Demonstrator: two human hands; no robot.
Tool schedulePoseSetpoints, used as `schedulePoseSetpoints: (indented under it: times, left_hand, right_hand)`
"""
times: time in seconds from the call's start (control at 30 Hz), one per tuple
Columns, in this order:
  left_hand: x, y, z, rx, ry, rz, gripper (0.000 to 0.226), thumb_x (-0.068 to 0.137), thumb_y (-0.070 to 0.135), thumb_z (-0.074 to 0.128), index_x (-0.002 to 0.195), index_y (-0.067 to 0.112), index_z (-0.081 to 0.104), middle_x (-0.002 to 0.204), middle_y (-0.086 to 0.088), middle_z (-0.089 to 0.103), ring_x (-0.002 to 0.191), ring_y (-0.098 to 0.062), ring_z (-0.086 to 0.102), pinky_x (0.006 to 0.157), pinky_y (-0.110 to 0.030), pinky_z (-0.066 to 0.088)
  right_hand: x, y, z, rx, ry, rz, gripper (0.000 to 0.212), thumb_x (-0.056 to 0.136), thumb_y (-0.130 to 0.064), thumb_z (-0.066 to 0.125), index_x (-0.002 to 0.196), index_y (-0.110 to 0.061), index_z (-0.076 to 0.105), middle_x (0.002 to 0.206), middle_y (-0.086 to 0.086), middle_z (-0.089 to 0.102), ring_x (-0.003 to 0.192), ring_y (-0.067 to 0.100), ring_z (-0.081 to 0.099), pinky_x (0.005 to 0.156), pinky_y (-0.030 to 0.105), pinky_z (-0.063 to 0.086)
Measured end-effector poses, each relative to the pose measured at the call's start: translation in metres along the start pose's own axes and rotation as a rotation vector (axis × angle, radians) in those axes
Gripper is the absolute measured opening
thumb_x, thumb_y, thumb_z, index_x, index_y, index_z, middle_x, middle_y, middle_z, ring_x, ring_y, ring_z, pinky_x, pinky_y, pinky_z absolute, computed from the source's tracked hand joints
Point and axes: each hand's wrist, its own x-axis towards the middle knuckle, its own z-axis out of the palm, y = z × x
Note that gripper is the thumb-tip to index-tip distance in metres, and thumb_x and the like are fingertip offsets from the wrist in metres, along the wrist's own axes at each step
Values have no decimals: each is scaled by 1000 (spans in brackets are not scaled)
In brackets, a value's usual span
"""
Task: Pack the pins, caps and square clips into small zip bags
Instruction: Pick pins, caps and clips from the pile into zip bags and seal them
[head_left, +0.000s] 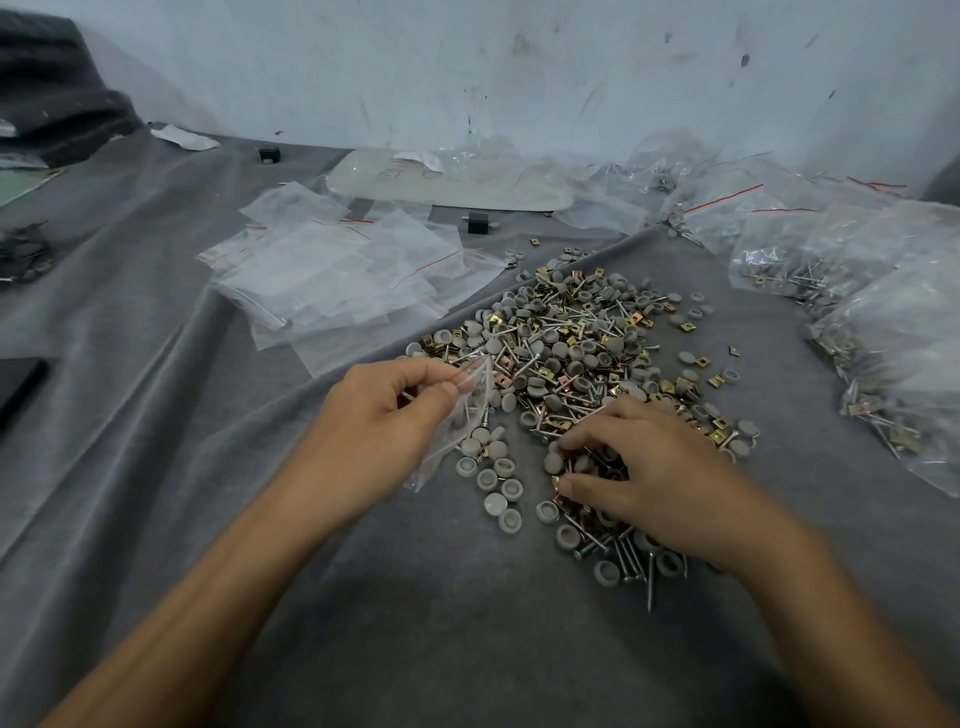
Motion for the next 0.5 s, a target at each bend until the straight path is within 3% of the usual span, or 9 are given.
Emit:
schedulePoseSetpoints:
  times: [0.17,0.3,0.4,0.5]
  left_hand:
    - [1,-1,-1,7,-3,3,24,82,45,55,92,47,76,61,13,62,52,-3,48,54,-25,40]
    - [2,-1,0,-2,-1,13,24,83,43,56,93,42,78,56,15,57,48,0,43,50,-17,34]
    - [0,0,0,-6,-3,15,24,84,42,57,94,41,78,58,14,59,50,-2,47,54,-25,39]
    - [-1,0,0,6,-10,20,20,90,37,59,95,36,79,59,14,61,55,-7,52,61,-31,44]
  right_hand:
    - [-2,6,-2,53,-49,-19,53,76,-68,71,123,-47,59,113,-32,44,113,-3,39,94,28,38]
    - [-3,6,2,26,5,-34,44,79,-66,69,118,-48,59,112,-32,42,112,-8,33,89,24,32]
    - [-3,2,7,5,51,-46,36,80,-64,66,111,-46,58,107,-27,45,106,-5,37,81,20,32]
    - [-1,-2,10,-13,93,-49,28,85,-58,64,106,-41,59,106,-22,48,103,1,42,82,24,34]
